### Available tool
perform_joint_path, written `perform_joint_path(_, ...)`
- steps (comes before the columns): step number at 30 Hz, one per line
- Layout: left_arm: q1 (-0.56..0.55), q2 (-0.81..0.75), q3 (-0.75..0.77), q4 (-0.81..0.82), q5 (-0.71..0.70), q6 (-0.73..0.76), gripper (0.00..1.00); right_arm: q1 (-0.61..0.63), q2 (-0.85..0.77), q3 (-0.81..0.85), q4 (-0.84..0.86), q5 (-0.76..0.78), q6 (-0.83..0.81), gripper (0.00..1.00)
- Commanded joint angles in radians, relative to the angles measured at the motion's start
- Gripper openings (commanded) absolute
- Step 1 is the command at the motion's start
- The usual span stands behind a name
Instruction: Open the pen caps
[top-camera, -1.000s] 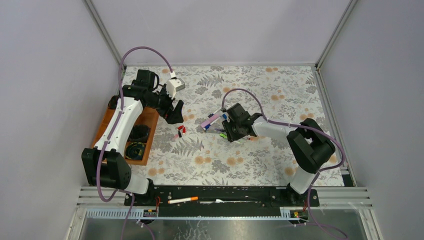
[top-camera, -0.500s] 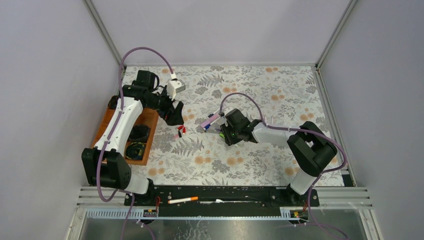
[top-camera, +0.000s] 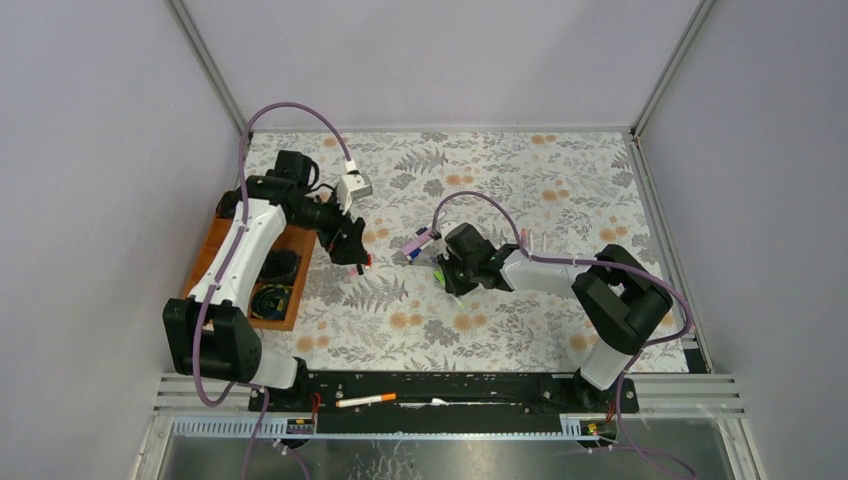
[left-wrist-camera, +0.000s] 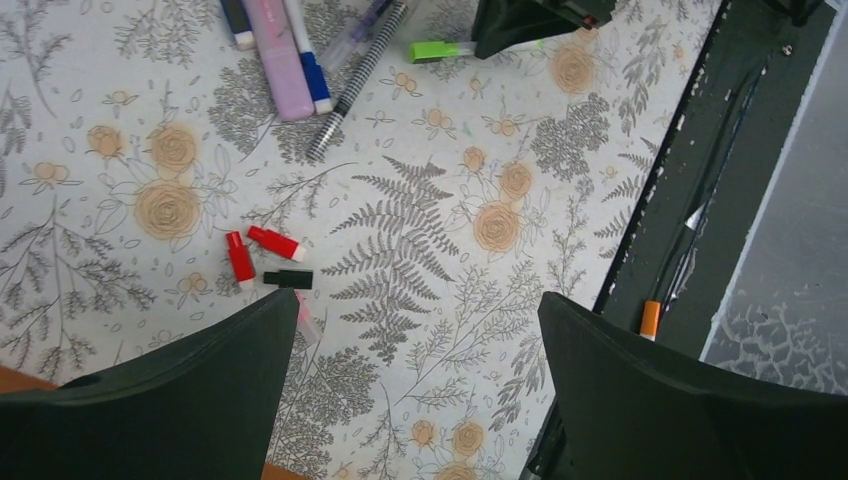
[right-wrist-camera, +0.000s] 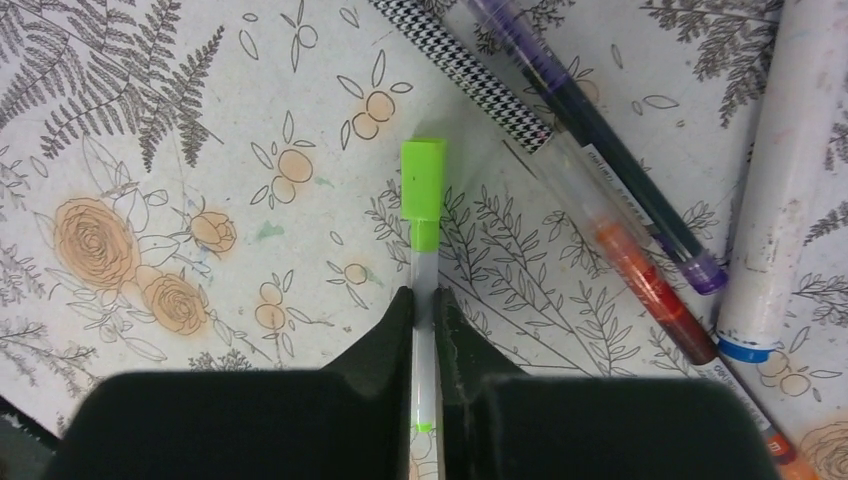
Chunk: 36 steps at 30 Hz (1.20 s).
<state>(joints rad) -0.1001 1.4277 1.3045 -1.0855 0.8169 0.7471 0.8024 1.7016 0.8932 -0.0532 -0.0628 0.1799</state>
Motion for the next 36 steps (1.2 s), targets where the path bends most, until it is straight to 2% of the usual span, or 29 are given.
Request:
perform_joint_path(1,-0.007,-0.031,-0.041,-0.056,0.1,0.124,0.99,0.014,-0.021,-0.014,-0.073,-0.099,0.007,0.06)
perform_joint_path(3,-0.012,-0.033,-0.062,-0.077,0.134,0.188,0.98,0.015,-0.044,0.0,-0.091,-0.147,0.01,0.03)
perform_joint_path(7,-0.038,-0.041,-0.117,-0.158,0.198,0.427,0.99,0.015,-0.081,0.052,-0.119,-0.324,0.024,0.0)
perform_joint_path(10,-0.078,-0.053,-0.155,-0.158,0.201,0.499,0.98,0.013,-0.098,0.102,-0.126,-0.469,0.047,0.0)
perform_joint_path(15,-0.151,-0.068,-0.195,-0.095,0.182,0.512,0.98,-0.001,-0.084,0.167,-0.104,-0.651,0.096,0.0)
perform_joint_path(20,-0.23,-0.11,-0.252,0.043,0.114,0.447,0.98,-0.011,-0.032,0.224,-0.075,-0.811,0.15,0.0)
perform_joint_path(26,-0.299,-0.128,-0.28,0.105,0.044,0.415,0.92,-0.01,0.005,0.287,-0.078,-0.886,0.171,0.0)
perform_joint_path(29,-0.309,-0.128,-0.289,0.129,0.045,0.399,0.82,-0.011,0.023,0.309,-0.086,-0.902,0.176,0.0)
perform_joint_path(36,-0.353,-0.143,-0.322,0.214,-0.021,0.343,0.44,-0.01,0.03,0.312,-0.064,-0.924,0.198,0.0)
